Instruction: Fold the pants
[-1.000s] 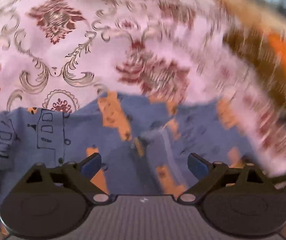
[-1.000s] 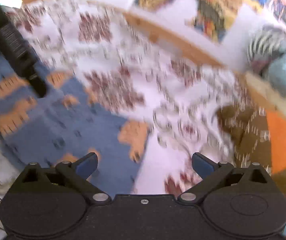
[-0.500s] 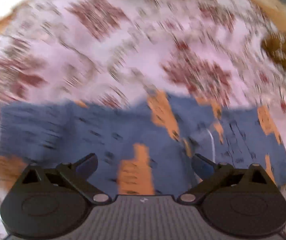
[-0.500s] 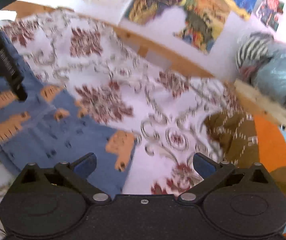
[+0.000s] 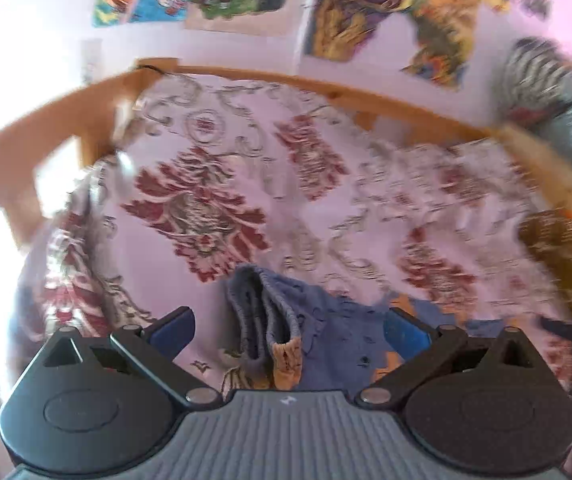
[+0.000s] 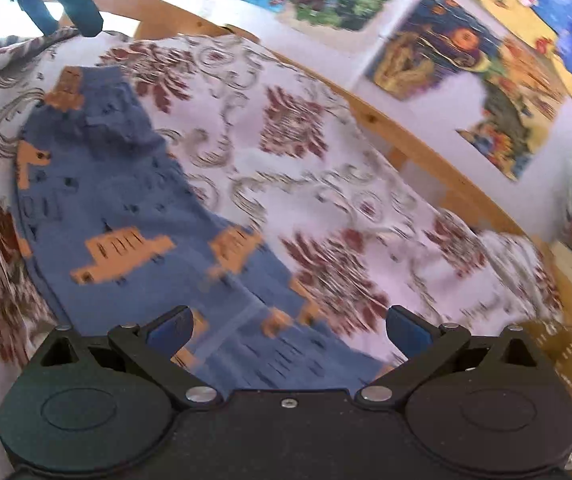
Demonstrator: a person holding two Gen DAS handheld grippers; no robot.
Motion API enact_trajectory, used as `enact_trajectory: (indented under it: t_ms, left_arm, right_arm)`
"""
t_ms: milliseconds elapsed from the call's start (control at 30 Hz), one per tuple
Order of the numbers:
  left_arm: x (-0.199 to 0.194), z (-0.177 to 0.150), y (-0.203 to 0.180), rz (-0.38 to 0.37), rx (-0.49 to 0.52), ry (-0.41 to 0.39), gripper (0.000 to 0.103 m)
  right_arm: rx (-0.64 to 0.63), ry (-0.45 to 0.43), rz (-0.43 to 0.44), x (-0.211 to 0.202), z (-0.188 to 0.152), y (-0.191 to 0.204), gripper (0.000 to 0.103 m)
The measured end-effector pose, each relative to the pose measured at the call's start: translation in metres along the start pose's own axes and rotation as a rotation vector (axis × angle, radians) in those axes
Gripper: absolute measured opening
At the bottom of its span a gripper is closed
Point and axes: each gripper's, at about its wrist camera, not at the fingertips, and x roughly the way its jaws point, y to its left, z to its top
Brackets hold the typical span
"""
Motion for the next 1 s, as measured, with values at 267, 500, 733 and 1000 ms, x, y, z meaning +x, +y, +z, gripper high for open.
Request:
enact_trajectory:
  t_ms: [267, 500, 733, 1000]
  left_arm:
    - [0.041, -0.003, 0.040, -0.226, -0.128, 0.160, 0.101]
    - [0.075, -0.003, 0.065, -0.265, -0.313, 0.269, 0.098]
    - [0.088, -0.006, 0.061, -0.154, -0.258, 0.326, 0.041]
    - [0.083, -0.003, 0.063, -0.080, -0.339, 0.332, 0.018]
  right_arm:
    - [-0.030, 0.015, 0.045, 0.016, 0.006, 0.025, 0.102]
    - [0.003, 0.064, 0.030, 0.029, 0.000, 0.027, 0.102]
    - [-0.057, 0.071, -0.050, 0.039, -0.008, 0.044, 0.102]
    - [-0.076, 0.045, -0.072, 0.040, -0.010, 0.049, 0.102]
